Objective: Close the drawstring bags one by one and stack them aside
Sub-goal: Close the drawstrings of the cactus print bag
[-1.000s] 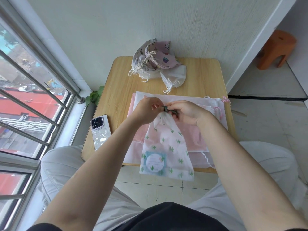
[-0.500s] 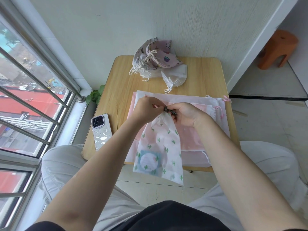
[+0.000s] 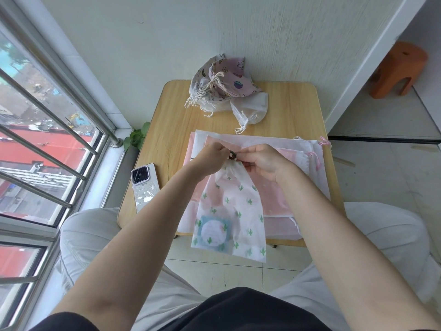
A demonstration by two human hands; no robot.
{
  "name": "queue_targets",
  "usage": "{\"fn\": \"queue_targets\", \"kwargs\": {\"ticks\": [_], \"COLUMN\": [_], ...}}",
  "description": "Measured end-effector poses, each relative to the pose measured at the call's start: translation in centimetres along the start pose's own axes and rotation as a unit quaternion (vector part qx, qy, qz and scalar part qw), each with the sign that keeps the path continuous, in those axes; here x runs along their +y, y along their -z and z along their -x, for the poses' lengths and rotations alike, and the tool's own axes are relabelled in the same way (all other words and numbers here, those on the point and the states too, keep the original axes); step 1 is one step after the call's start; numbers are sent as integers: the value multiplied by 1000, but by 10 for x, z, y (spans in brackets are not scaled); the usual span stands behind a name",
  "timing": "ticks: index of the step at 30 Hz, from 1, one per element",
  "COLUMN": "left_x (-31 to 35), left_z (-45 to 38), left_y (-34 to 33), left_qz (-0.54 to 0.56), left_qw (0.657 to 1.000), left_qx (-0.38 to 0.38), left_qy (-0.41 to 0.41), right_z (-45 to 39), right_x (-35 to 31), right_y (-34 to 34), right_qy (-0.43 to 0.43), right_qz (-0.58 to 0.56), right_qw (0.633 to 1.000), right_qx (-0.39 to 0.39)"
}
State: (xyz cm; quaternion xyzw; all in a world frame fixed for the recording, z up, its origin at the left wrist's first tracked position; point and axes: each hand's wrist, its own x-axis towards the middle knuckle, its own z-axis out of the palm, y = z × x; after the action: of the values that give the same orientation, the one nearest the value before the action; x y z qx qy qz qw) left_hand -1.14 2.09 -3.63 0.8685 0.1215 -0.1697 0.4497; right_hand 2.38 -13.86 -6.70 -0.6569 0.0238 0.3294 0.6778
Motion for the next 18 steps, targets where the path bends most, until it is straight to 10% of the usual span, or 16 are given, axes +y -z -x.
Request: {"fn": "queue_targets", "kwargs": {"ticks": [6,12,18], "left_x": [-8,-23,-19], "left_z": [-3,-6,-14], "left_y": [11,24,31], "left_qz": [122,-94,-178], "left_qw": [991,993,983], "left_qx": [-57,-74,-10], "left_qy": [21,25,-38], "right_z": [-4,-10,-17], "right_x": [2,-6,-15], "right_y": [6,19,13], "right_qy": [44,108,117], "right_qz": [184,393,405], "right_qw": [979,899,895], "right_qx": [82,163,143]}}
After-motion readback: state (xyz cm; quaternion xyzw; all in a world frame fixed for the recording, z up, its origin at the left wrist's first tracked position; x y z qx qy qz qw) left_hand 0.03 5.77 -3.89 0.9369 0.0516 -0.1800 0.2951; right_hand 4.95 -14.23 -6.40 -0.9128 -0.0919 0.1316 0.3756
